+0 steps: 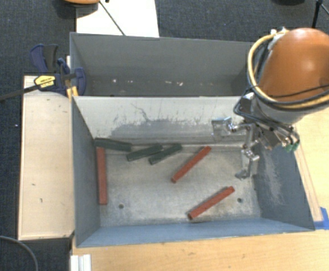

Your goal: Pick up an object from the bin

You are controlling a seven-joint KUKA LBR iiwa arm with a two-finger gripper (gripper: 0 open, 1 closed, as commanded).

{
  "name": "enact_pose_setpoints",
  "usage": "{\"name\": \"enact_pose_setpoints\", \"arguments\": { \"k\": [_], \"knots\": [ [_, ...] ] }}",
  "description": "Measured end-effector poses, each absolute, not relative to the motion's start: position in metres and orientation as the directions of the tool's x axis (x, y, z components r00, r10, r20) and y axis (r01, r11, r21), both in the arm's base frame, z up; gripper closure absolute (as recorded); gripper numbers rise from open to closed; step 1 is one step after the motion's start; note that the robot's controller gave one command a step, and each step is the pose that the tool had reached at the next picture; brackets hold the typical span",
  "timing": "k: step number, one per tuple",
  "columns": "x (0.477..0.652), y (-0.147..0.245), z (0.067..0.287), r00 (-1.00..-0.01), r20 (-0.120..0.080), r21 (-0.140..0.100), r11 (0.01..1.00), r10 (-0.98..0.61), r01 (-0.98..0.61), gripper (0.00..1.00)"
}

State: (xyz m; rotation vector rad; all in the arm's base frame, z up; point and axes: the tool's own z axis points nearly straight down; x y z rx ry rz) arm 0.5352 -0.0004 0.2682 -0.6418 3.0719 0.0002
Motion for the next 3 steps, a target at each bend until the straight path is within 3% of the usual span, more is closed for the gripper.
{"name": "enact_pose_setpoints", "arguments": {
  "k": [1,2,3],
  "knots": [
    [0.535,0.000,0.268,-0.917,-0.003,-0.001,0.917,-0.400,-0.400,0.00],
    [0.524,0.003,0.213,-0.908,-0.008,-0.003,0.908,-0.419,-0.419,0.00],
    [0.518,-0.010,0.155,-0.832,-0.005,-0.002,0.832,-0.555,-0.555,0.00]
  ]
}}
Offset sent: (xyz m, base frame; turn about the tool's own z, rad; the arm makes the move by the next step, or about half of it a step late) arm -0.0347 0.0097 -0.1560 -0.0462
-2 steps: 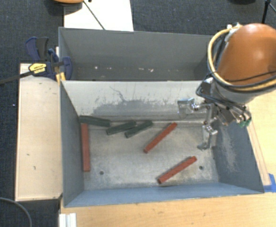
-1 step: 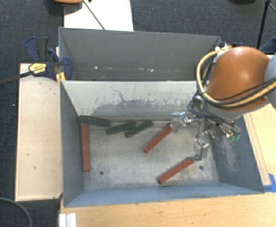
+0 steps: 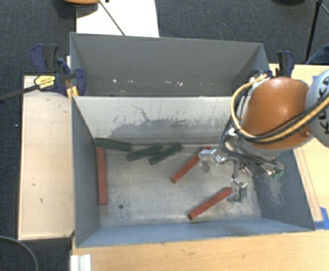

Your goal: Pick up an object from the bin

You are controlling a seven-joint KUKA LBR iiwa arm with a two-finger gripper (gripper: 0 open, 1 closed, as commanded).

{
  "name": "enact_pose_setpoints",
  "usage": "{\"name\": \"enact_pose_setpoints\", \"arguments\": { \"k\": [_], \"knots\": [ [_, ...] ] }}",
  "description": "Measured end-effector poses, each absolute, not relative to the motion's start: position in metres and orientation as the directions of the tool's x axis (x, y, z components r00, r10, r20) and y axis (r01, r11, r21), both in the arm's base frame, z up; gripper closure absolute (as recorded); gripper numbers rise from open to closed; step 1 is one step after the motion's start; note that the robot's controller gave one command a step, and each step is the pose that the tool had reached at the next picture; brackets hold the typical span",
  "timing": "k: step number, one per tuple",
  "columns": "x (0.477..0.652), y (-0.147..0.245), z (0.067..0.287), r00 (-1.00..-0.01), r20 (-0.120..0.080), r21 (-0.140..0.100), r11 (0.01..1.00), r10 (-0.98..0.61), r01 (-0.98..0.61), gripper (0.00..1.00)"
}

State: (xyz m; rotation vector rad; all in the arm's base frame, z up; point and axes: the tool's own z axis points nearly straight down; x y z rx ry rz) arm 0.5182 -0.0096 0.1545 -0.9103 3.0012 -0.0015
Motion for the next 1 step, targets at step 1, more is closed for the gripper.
{"name": "enact_pose_setpoints", "arguments": {
  "k": [1],
  "knots": [
    [0.5274,-0.0286,0.0703,-0.748,-0.001,0.000,0.748,-0.664,-0.664,1.00]
  ]
}}
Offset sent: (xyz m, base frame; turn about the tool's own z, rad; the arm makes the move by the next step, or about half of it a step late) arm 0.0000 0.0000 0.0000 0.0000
